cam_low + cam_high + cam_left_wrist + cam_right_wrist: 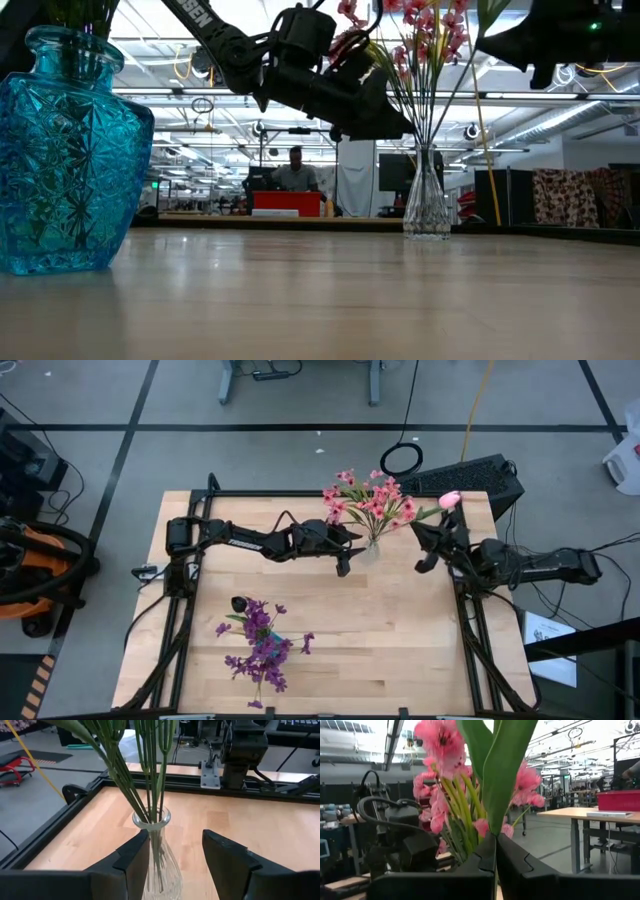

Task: Sort flowers into vase by color
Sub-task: Put the pink tulip into the transparent vase

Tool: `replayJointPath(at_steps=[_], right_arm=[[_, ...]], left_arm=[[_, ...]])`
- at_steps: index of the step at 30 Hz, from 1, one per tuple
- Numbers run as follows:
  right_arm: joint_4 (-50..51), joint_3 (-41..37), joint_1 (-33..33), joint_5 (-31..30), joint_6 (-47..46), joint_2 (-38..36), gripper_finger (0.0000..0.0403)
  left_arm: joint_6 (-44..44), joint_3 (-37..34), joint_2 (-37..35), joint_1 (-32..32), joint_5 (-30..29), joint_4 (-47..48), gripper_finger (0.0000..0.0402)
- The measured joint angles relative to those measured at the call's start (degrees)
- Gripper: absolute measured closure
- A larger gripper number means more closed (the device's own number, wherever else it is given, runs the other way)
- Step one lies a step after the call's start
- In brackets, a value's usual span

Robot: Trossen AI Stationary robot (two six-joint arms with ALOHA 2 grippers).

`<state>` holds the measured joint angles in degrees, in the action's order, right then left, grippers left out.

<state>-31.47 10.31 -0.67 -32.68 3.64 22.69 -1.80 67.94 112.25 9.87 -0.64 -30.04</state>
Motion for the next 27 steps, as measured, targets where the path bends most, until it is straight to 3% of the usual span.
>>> replayJointPath(at_steps=[27], right_arm=[[-5.6,0.0,0.0,-0.2,-4.1,11.5,0.0403]], left_arm=[[-0.1,0.0,0.0,0.6,0.0,-1.4,0.0215]])
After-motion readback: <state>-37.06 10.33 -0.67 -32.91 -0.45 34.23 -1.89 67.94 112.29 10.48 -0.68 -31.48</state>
